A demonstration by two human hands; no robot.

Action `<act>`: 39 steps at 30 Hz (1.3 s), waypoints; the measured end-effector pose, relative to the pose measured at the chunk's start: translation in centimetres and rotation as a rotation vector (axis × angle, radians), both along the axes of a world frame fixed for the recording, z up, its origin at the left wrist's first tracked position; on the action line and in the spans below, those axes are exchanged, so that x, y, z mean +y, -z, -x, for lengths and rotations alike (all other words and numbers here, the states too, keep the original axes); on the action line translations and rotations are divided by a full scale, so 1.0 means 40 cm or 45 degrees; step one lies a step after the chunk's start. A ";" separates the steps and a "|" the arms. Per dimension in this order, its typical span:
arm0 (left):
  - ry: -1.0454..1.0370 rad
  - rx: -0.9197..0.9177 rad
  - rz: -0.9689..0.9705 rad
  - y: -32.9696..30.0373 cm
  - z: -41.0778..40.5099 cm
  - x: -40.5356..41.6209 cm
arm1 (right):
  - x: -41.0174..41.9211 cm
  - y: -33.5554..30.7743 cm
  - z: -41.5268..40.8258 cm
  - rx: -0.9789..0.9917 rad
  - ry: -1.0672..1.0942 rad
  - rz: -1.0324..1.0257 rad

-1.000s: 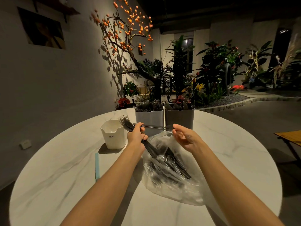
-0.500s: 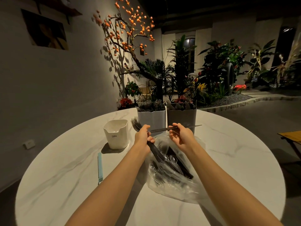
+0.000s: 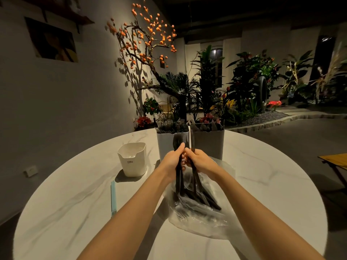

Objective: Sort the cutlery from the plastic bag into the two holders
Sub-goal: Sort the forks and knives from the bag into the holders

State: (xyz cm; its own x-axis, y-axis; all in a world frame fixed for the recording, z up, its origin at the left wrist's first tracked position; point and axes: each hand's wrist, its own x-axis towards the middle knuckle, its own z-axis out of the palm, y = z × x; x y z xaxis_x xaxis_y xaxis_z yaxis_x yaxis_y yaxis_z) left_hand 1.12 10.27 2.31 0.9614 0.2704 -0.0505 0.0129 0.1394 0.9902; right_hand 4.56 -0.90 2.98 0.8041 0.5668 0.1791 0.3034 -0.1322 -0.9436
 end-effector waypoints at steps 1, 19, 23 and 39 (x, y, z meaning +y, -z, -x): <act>-0.024 -0.009 -0.046 0.001 -0.002 -0.005 | 0.001 -0.002 -0.001 -0.006 -0.018 0.011; -0.299 -0.064 -0.004 -0.014 -0.057 -0.023 | -0.024 -0.008 -0.067 -0.079 -0.101 0.219; -0.317 -0.050 -0.037 -0.043 -0.076 -0.012 | -0.013 -0.027 -0.109 0.086 0.117 0.022; -0.092 -0.023 0.093 -0.065 -0.147 -0.016 | -0.025 -0.144 -0.178 -0.602 0.797 -0.567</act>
